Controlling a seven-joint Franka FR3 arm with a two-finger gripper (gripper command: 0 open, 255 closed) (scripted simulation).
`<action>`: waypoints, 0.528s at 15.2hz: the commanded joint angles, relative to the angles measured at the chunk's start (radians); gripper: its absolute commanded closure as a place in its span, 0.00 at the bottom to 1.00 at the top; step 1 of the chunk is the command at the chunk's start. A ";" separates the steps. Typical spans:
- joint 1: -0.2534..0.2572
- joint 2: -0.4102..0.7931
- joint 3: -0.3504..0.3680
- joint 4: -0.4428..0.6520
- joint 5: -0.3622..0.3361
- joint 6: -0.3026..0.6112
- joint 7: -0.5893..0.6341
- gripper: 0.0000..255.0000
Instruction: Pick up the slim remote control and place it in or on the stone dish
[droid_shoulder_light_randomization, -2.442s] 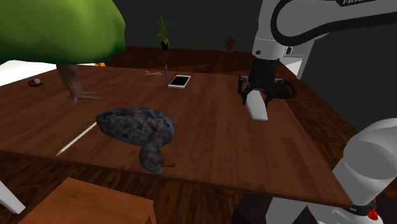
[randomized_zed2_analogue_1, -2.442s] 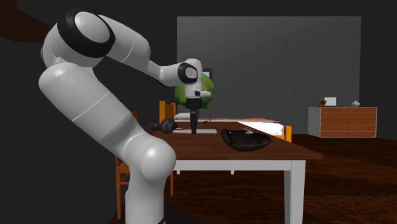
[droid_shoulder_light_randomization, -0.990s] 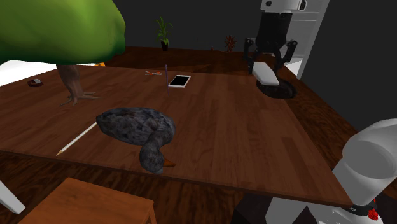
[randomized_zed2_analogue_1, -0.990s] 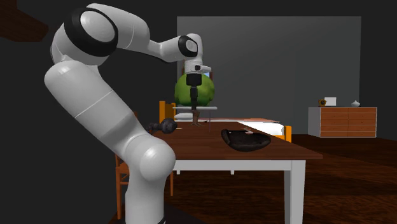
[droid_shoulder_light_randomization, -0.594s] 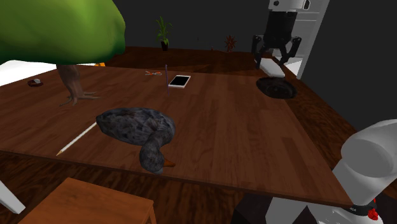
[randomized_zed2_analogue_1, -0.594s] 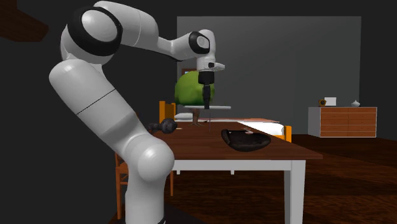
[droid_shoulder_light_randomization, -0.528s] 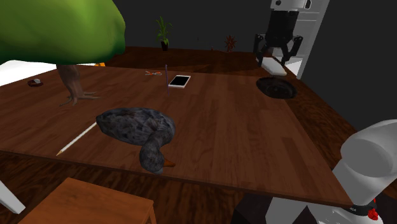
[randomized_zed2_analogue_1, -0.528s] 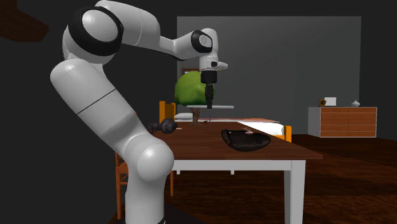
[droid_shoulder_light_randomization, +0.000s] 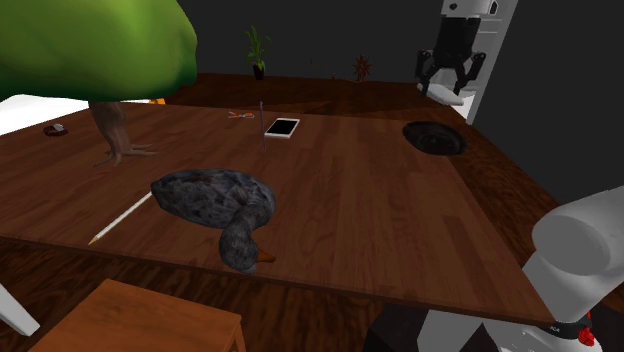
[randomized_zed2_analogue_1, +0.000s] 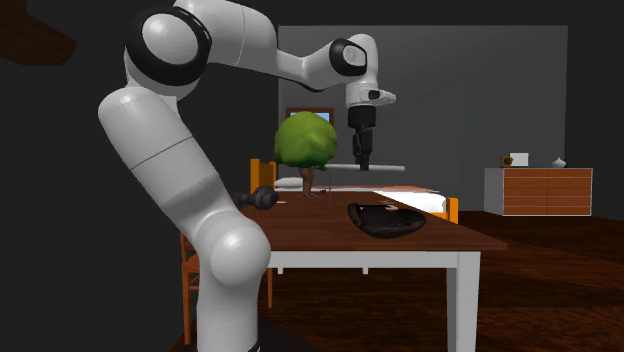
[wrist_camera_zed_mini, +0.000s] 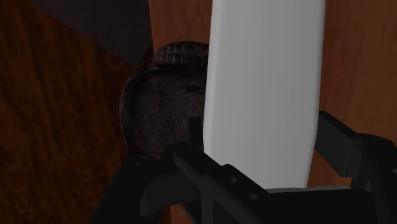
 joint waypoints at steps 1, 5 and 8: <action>-0.015 0.043 -0.033 0.028 -0.020 0.015 -0.044 1.00; -0.036 0.100 -0.081 0.060 -0.043 0.039 -0.107 1.00; -0.036 0.091 -0.081 0.012 -0.043 0.078 -0.107 1.00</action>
